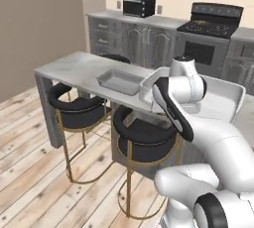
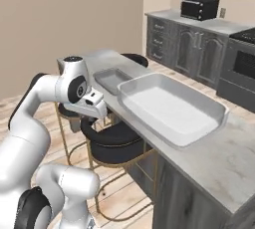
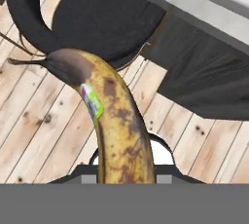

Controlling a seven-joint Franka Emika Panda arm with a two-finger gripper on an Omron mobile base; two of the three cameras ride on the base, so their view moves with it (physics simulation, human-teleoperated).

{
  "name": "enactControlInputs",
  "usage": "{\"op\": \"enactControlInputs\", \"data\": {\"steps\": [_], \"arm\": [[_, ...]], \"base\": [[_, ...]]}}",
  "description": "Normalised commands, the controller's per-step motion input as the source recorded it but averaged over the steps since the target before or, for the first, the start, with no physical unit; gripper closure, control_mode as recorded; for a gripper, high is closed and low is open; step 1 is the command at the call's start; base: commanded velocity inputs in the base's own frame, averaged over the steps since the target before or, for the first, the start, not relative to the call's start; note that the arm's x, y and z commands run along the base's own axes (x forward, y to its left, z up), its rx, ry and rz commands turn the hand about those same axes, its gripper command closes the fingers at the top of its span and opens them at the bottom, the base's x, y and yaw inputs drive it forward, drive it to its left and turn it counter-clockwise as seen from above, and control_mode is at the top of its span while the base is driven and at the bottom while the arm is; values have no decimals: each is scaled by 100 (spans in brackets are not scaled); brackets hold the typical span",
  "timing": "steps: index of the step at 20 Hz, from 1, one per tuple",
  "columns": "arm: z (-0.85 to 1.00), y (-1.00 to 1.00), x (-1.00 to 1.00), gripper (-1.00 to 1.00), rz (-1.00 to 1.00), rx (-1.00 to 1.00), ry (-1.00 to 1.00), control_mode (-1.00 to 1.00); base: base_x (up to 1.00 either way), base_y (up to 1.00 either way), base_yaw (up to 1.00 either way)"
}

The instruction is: Place the cold items (banana and cucumber) from the fridge in one tupperware on the dining counter. Place the warm items (hot dog and kebab skewer) in the stove area in another tupperware.

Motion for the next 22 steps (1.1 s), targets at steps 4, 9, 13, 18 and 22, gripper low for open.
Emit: {"op": "enactControlInputs", "data": {"steps": [4, 9, 13, 18, 22], "arm": [[0, 0, 0, 100, 0, 0, 0, 100], [0, 0, 0, 100, 0, 0, 0, 100], [0, 0, 0, 100, 0, 0, 0, 100], [0, 0, 0, 100, 0, 0, 0, 100], [0, 0, 0, 100, 0, 0, 0, 100]], "base": [[65, 100, -44], [62, 100, -46], [49, 100, -48], [29, 100, -50], [43, 95, -58]]}}
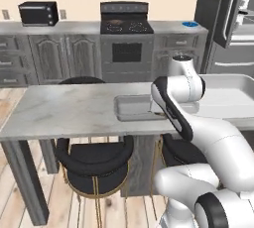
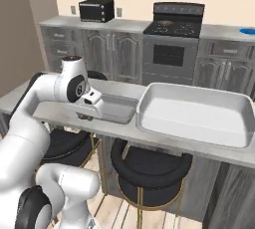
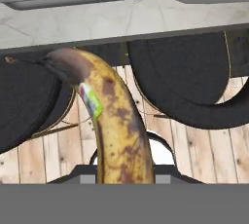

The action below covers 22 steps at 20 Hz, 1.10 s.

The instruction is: Place the cold items (banana and cucumber) from the fridge in one tupperware on the dining counter. Place the warm items (hot dog and kebab skewer) in the stove area in another tupperware.

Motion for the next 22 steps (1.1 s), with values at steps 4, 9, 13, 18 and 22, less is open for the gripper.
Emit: {"op": "enactControlInputs", "data": {"steps": [4, 9, 13, 18, 22], "arm": [[0, 0, 0, 100, 0, 0, 0, 100], [0, 0, 0, 100, 0, 0, 0, 100], [0, 0, 0, 100, 0, 0, 0, 100], [0, 0, 0, 100, 0, 0, 0, 100], [0, 0, 0, 100, 0, 0, 0, 100]], "base": [[38, 92, -51], [22, 5, -18], [35, -13, -4], [43, -21, 0], [57, -20, 0]]}}
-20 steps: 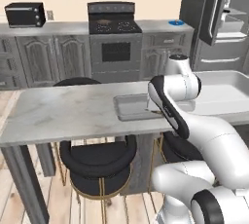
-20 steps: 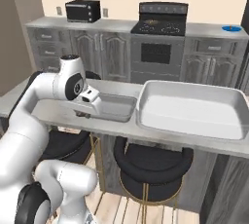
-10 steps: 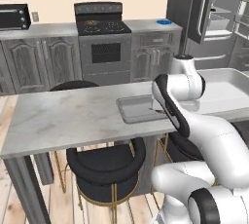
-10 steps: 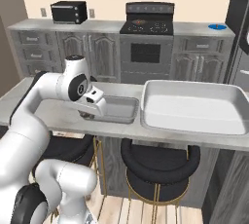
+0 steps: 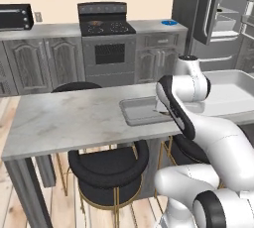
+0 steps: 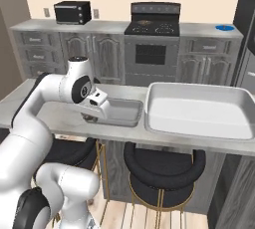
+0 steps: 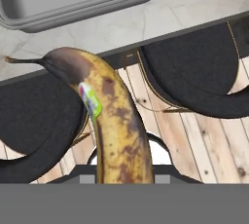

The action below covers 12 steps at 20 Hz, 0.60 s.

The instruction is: Place the cold items (banana and cucumber) from the fridge in one tupperware on the dining counter. Place the warm items (hot dog and kebab skewer) in the stove area in another tupperware.

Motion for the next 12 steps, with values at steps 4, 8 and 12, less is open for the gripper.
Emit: {"op": "enactControlInputs", "data": {"steps": [4, 8, 12], "arm": [[0, 0, 44, 100, 0, 0, 4, -100], [0, -15, 100, 100, 12, 0, 14, -100], [-17, -25, 100, 100, 18, 0, 21, -100]], "base": [[35, 0, 0], [0, 0, 0], [0, 0, 0]]}}
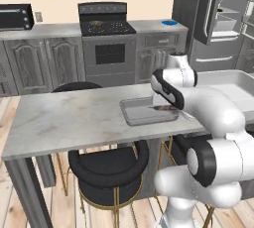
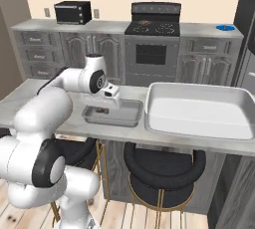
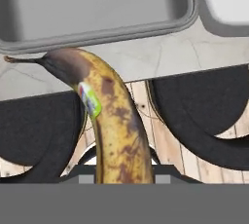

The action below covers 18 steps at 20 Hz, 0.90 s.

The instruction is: Place the cold items (banana and cucumber) from the fridge in one tupperware on the dining counter. Place the warm items (hot dog and kebab skewer) in the stove area in another tupperware.

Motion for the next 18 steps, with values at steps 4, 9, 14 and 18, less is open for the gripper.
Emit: {"op": "enactControlInputs", "data": {"steps": [4, 9, 14, 18], "arm": [[-30, -40, 100, 100, 20, 0, 20, -100], [-10, -1, 97, 100, 10, 0, 15, -100], [-22, -2, 79, 100, 16, 0, 1, -100], [-46, -1, 67, 100, 3, 0, -9, -100]], "base": [[0, 0, 0], [0, 0, 0], [0, 0, 0], [0, 0, 0]]}}
